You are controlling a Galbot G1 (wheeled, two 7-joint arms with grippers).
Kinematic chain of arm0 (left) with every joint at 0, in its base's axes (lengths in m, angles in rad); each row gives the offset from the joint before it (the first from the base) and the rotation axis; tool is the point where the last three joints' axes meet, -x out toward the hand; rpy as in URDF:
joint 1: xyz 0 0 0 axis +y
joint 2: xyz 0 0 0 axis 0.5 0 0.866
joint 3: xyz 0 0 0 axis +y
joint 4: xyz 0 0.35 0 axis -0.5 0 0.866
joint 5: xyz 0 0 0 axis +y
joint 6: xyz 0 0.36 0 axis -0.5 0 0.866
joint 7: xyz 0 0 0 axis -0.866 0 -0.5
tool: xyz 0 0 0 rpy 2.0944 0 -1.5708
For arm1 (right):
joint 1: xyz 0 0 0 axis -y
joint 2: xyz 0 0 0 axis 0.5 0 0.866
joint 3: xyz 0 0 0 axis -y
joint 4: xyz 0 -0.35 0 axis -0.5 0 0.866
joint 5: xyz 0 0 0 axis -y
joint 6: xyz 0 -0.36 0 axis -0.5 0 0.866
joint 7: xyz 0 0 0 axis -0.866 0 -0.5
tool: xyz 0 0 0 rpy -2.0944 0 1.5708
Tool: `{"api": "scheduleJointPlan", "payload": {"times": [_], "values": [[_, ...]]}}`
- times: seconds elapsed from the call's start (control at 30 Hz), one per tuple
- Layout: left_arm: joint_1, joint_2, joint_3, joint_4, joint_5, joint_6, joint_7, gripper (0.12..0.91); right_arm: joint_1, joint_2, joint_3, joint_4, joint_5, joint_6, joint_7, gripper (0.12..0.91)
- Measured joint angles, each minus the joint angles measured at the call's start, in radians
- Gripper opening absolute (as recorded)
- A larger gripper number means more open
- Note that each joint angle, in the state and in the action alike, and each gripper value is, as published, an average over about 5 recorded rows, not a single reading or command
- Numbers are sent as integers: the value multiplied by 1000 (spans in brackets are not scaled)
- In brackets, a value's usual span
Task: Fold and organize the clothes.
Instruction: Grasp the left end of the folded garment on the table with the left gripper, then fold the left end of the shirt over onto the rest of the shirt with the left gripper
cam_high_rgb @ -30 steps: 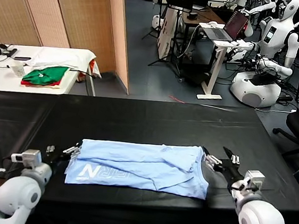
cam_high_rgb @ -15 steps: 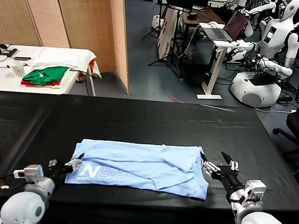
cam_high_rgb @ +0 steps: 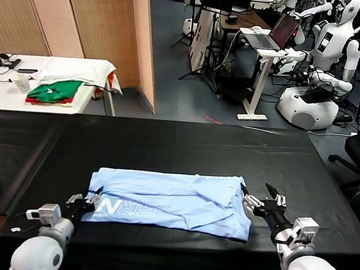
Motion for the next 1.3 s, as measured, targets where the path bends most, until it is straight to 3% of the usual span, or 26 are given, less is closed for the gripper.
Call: {"api": "scheduleJointPlan", "payload": {"times": [0.07, 0.13, 0.3, 0.43, 0.63, 0.87, 1.07, 1.3], "values": [[2, -1, -1, -2, -26, 12, -2, 206, 1, 1, -3, 4, -3, 0, 0, 907], [3, -1, -1, -8, -44, 26, -4, 166, 0, 3, -6, 8, -4, 0, 0, 907], [7, 11, -2, -29, 12, 33, -3, 172, -5, 5, -3, 15, -6, 1, 0, 907], [19, 38, -8, -44, 125, 2, 0, 170, -5, 14, 3, 14, -6, 1, 2, 907], [53, 126, -42, -38, 326, -82, 6, 170, -9, 24, 1, 4, -8, 3, 4, 907], [64, 246, -103, -26, 406, -126, -3, 170, 9, 58, -1, -20, -33, 11, 4, 907], [63, 250, -85, -84, 313, -67, -52, 170, -1, 99, 10, -32, -58, 28, 0, 907], [46, 127, 28, -206, 129, 32, -113, 170, -32, 141, 40, -13, -81, 36, -5, 907]]}}
